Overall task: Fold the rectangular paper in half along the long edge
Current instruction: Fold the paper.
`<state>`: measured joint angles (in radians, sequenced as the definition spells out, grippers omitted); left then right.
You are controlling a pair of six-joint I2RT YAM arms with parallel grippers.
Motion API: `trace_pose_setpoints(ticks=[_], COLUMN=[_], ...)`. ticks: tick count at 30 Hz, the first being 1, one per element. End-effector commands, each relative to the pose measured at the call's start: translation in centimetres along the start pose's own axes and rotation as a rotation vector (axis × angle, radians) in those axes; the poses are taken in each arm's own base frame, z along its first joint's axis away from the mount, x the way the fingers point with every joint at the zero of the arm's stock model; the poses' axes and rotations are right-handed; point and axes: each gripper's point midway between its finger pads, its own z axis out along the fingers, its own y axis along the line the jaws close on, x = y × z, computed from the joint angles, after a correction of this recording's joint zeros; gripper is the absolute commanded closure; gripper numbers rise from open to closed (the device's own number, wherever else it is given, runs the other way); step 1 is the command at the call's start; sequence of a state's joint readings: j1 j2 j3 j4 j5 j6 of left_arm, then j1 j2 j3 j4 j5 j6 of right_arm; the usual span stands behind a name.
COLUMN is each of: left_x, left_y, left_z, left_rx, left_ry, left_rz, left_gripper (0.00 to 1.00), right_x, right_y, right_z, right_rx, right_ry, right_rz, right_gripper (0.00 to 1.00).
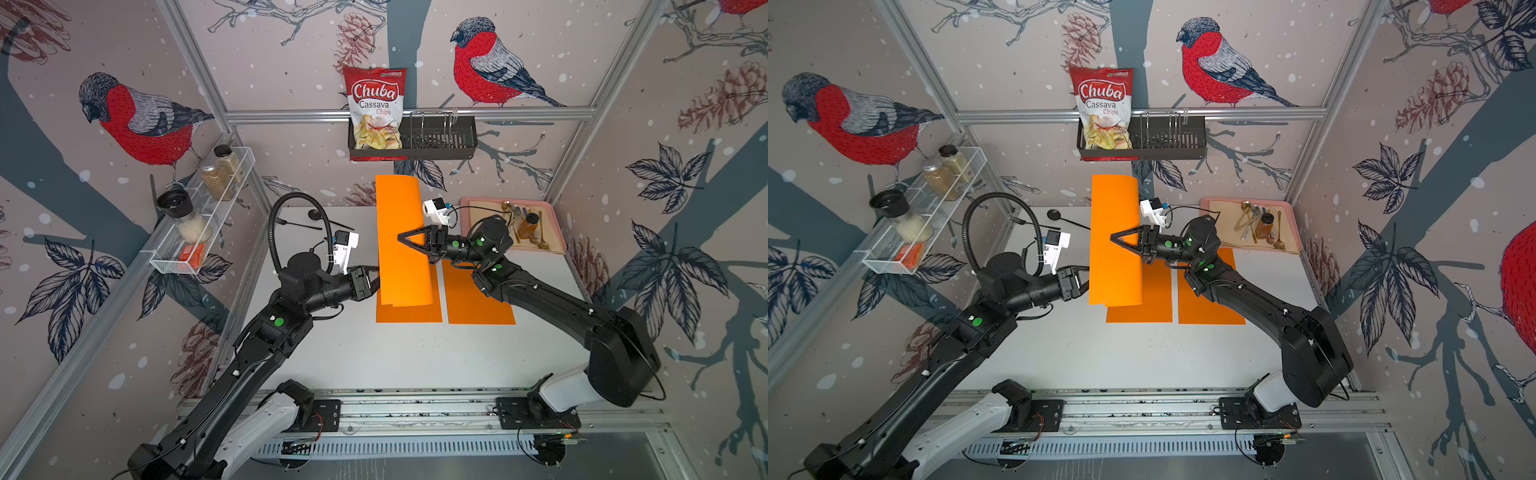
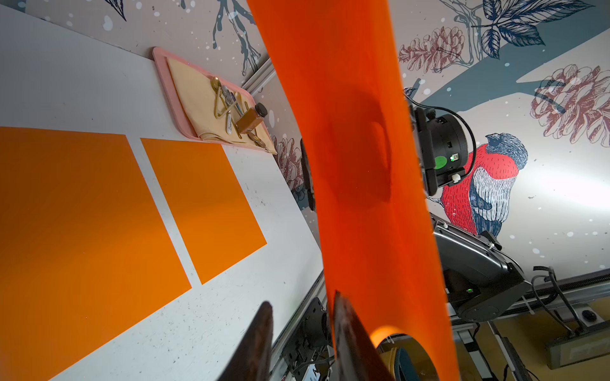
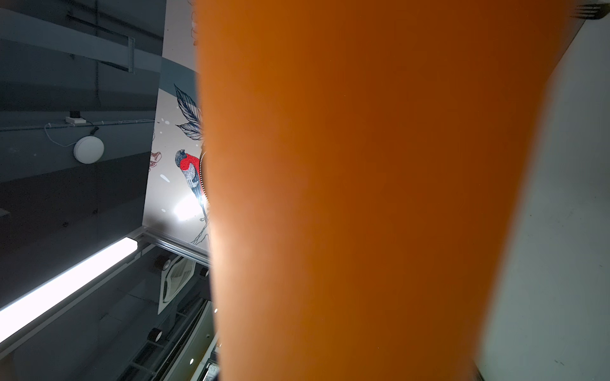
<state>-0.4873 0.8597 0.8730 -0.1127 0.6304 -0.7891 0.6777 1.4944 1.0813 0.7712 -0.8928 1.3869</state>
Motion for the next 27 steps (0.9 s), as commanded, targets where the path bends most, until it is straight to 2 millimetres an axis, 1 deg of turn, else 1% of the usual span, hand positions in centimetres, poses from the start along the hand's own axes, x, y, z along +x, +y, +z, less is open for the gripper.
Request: trace_pose_setpoints(ticks=[1,8,10,11,12,14,16,17,24,27], left_x=[-0.2,-0.4,-0.3,-0.3,-0.3,-0.2,-0.1,-0.1,-0.1,-0.2], left_y=[-0.9,-1.0,-0.8,-0.9,-0.8,-0.7,-0.6,-0.6,-0.4,-0.5], left_z=[0.2,0.5,0.6,0.6,0.6,0.6,0.5,0.5,0.1,-0.1], left_rx=[0.053,0.071,0.07,0.072,0.07,0.068,0.061,0.058,0.03,0.019], left_ry=[-0.004,-0.008,-0.006,-0.006,-0.005,-0.004,-0.001,-0.002,-0.007,-0.012], left_rz=[0.0,-0.009,-0.013,-0.013,-0.013,-0.011,-0.011,-0.009,0.005,0.014], left_gripper=[0.66,0.66,0.67,0.7,0.74,0.87,0.98,1.0,1.0,1.0], right_x=[0.2,0.8,0.9,0.9,0.9,0.9,0.8,0.7,0.6,0.5], right_y=[0.2,-0.5,-0.8,-0.9,-1.0,-1.3,-1.2,-1.2,-1.1,-1.1], right_z=[0.6,1.8,2.1,2.2,2.3,2.3,2.2,2.2,1.6,1.2], right_rx=[-0.015,-0.034,-0.039,-0.044,-0.047,-0.045,-0.047,-0.047,-0.029,-0.02], right_ry=[0.008,0.027,0.031,0.031,0.029,0.027,0.022,0.022,0.017,0.013], right_rz=[-0.019,-0.005,0.003,0.004,0.006,0.008,0.003,-0.001,-0.015,-0.022], right_gripper=[0.61,0.61,0.61,0.61,0.61,0.61,0.61,0.6,0.52,0.45])
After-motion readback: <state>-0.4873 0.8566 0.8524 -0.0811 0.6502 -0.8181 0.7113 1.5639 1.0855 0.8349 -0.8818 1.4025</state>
